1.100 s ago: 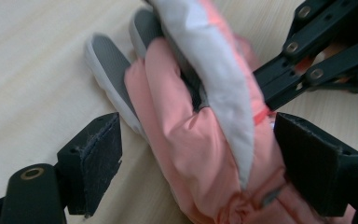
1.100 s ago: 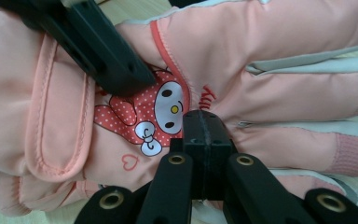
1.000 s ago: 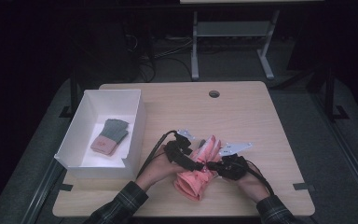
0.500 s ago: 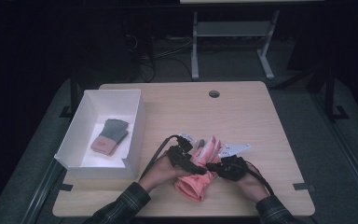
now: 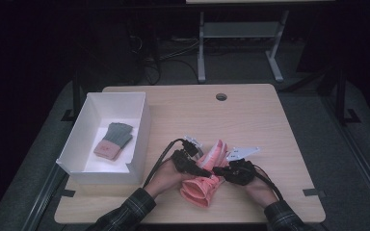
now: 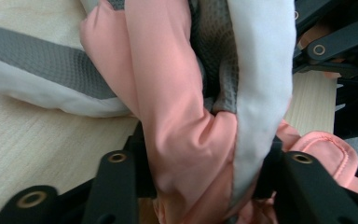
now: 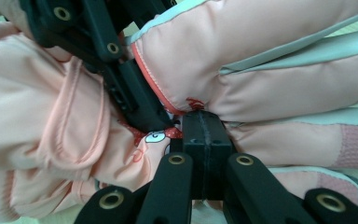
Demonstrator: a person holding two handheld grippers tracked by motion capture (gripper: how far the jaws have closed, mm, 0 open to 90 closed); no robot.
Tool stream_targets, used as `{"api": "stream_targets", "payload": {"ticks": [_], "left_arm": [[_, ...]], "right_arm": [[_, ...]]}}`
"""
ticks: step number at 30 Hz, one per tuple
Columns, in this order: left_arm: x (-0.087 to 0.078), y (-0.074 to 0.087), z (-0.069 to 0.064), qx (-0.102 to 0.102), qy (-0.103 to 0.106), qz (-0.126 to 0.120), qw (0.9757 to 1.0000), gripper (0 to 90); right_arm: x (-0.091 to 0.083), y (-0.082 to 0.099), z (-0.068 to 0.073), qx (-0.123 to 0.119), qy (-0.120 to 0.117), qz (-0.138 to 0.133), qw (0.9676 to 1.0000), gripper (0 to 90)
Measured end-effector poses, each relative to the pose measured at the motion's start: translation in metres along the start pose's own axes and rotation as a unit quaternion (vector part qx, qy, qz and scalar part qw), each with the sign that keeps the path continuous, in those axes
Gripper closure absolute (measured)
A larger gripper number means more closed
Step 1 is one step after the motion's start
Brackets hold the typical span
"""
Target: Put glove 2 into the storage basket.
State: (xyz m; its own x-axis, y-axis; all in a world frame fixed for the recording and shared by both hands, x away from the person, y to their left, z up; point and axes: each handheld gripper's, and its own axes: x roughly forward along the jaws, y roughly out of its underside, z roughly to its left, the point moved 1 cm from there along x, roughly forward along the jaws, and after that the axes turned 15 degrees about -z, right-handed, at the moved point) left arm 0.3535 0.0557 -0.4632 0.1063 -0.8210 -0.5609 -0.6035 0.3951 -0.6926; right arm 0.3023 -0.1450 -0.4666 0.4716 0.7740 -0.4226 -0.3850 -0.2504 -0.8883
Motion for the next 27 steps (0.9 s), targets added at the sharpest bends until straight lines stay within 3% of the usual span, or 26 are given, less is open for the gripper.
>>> {"api": "stream_targets", "payload": {"ticks": [5, 9, 13, 17, 18, 19, 21, 27], "left_arm": [[-0.002, -0.002, -0.001, -0.002, 0.0, 0.001, 1.0, 61.6], [-0.004, -0.003, 0.001, -0.012, 0.004, -0.003, 0.9999, 62.4], [-0.008, -0.005, 0.0, -0.016, 0.015, -0.013, 0.9997, 63.3], [-0.011, -0.008, -0.001, -0.019, 0.018, -0.018, 0.9995, 63.6], [-0.014, -0.01, -0.002, -0.019, 0.019, -0.023, 0.9994, 63.7], [-0.014, -0.01, -0.002, -0.019, 0.019, -0.023, 0.9994, 63.7], [-0.019, -0.015, -0.004, -0.015, 0.019, -0.032, 0.9992, 63.9], [-0.029, -0.022, -0.004, -0.012, 0.016, -0.041, 0.999, 63.9]], "right_arm": [[-0.006, -0.002, -0.001, 0.002, -0.01, -0.005, 0.9999, 85.7], [-0.021, -0.003, -0.002, 0.019, -0.017, -0.023, 0.9994, 62.1], [-0.033, -0.004, -0.002, 0.017, 0.01, -0.038, 0.9991, 44.3], [-0.042, -0.002, -0.007, 0.021, 0.035, -0.041, 0.9983, 34.9], [-0.047, 0.0, -0.009, 0.022, 0.054, -0.038, 0.9976, 25.7], [-0.047, 0.0, -0.009, 0.022, 0.054, -0.038, 0.9976, 25.7], [-0.052, 0.004, -0.014, 0.024, 0.077, -0.035, 0.9961, 18.3], [-0.063, 0.012, -0.024, 0.036, 0.104, -0.035, 0.9933, 15.7]]}}
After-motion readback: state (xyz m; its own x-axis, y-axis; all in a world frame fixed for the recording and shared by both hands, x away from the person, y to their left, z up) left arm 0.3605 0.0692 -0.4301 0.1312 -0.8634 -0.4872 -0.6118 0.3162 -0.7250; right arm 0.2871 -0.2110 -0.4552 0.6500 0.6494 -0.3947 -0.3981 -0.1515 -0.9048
